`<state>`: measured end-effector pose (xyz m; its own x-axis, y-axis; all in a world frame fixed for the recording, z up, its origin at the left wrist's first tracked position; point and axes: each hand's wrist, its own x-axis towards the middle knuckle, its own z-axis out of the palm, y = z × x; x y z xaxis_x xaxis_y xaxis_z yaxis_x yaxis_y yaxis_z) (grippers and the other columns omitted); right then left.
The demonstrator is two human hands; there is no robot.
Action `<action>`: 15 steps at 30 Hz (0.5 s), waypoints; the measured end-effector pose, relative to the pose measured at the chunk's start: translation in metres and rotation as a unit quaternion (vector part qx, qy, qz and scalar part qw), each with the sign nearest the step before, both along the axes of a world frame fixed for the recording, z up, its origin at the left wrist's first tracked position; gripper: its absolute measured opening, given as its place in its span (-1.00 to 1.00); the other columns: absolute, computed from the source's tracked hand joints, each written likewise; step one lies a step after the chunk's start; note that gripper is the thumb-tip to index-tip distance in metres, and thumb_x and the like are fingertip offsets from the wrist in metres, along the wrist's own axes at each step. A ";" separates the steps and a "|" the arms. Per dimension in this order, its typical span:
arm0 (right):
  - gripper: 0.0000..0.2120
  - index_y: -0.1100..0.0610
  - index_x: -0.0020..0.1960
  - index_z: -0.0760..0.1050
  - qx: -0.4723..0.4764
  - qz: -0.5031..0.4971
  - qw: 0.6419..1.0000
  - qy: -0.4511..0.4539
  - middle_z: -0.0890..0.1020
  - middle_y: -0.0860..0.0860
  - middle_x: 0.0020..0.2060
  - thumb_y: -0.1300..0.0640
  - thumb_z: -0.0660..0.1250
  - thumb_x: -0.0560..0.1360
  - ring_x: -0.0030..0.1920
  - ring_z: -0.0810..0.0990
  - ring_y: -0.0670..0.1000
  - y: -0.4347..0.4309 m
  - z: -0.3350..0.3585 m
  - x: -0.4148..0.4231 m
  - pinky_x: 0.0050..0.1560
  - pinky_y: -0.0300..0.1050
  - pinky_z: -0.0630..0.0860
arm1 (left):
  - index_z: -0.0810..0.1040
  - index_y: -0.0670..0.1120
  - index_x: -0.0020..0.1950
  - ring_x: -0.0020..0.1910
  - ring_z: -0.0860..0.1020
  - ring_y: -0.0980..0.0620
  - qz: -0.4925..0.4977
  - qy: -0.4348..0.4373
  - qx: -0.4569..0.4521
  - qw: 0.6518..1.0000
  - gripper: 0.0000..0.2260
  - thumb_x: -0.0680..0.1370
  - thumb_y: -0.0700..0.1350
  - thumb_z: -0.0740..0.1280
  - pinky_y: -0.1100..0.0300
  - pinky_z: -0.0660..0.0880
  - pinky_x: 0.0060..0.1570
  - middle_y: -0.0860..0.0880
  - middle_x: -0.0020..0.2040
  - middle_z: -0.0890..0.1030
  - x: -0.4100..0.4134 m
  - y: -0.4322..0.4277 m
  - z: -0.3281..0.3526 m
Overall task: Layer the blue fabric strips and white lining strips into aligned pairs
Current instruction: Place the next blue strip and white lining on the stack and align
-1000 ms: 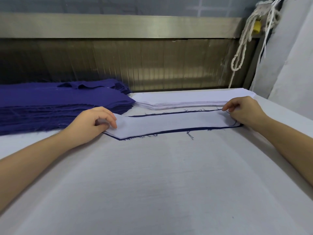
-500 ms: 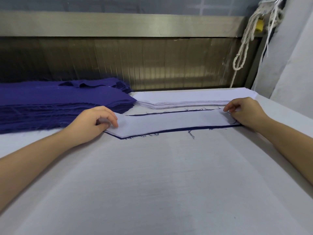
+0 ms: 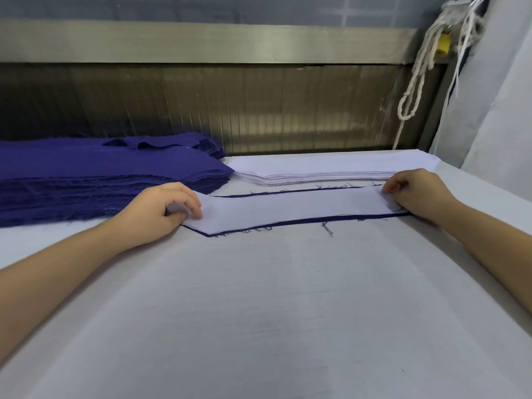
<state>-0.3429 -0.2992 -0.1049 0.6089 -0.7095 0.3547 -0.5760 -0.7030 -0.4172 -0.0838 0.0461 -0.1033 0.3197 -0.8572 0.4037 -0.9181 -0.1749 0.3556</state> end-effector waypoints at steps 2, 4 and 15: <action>-0.79 0.12 -0.17 0.58 -0.003 -0.010 1.000 0.022 0.60 0.08 -0.17 0.36 0.24 0.44 -0.12 0.47 0.07 -0.001 0.000 0.000 -0.07 -0.13 0.38 | 0.58 0.13 -0.19 -0.01 0.49 0.11 0.016 -0.020 0.008 1.000 -0.62 0.44 -0.41 0.36 0.41 0.32 -0.05 0.18 -0.05 0.57 0.001 0.000 0.000; -0.80 0.14 -0.13 0.61 -0.027 -0.018 0.999 0.043 0.64 0.11 -0.12 0.33 0.23 0.45 -0.04 0.50 0.15 -0.002 0.000 -0.001 0.02 -0.07 0.42 | 0.60 0.09 -0.16 0.02 0.44 0.04 0.033 -0.040 0.012 0.999 -0.67 0.43 -0.38 0.37 0.34 0.29 0.01 0.22 -0.06 0.57 0.002 0.000 0.000; -0.75 0.15 -0.10 0.66 -0.147 -0.076 0.980 0.113 0.61 0.16 -0.05 0.21 0.19 0.51 0.00 0.39 0.26 0.006 0.005 0.000 0.05 0.04 0.39 | 0.62 0.08 -0.14 -0.07 0.26 0.08 0.115 -0.073 -0.004 0.991 -0.82 0.47 -0.23 0.39 0.17 0.18 0.01 0.25 -0.17 0.59 0.005 0.001 -0.003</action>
